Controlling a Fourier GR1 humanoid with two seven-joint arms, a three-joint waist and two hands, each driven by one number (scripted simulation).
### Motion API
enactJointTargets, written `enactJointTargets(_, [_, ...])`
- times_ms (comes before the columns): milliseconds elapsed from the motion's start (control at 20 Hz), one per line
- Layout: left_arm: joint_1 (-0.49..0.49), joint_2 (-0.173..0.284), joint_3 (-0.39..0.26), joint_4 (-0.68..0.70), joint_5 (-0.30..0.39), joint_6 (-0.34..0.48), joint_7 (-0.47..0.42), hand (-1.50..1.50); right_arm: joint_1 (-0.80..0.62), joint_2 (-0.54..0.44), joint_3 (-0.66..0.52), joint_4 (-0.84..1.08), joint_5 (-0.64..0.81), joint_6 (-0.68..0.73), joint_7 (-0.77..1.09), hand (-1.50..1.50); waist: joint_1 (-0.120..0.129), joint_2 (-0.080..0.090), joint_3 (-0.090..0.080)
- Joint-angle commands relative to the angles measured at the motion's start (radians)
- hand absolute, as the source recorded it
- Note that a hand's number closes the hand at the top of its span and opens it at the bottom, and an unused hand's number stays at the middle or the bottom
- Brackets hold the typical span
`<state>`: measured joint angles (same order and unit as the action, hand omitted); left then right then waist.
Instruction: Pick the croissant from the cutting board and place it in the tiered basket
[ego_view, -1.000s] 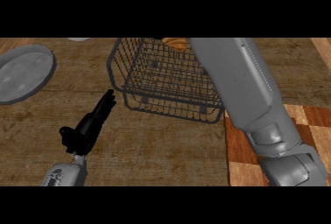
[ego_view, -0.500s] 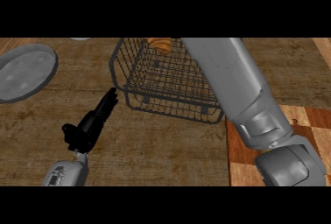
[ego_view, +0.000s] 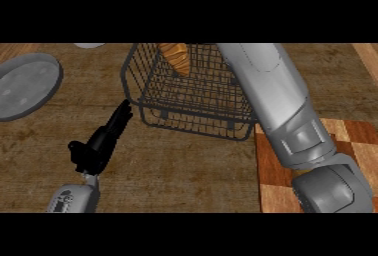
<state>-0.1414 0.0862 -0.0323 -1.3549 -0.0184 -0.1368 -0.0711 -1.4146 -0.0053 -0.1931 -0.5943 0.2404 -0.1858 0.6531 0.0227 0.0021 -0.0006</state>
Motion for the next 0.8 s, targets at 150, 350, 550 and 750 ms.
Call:
enactJointTargets(150, [0.039,0.020,0.017,0.007,0.004,-0.010,-0.024,0.00,0.014,-0.086,0.045,-0.055,0.143,-0.251,0.021,-1.50,-0.027,-0.006,0.000])
enactJointTargets(350, [0.055,-0.014,0.008,0.022,-0.013,0.028,-0.034,0.00,0.070,-0.196,0.034,-0.136,0.183,-0.320,0.010,-1.50,-0.049,-0.010,0.000])
enactJointTargets(550, [0.028,0.013,0.034,-0.008,0.020,0.001,0.004,0.00,0.193,-0.262,-0.024,-0.293,0.127,-0.336,-0.056,-1.50,-0.060,-0.014,0.002])
enactJointTargets(750, [0.025,-0.004,0.023,-0.022,0.005,0.028,0.031,0.00,0.329,-0.381,-0.103,-0.456,0.016,-0.201,-0.066,-1.50,-0.065,-0.015,0.002])
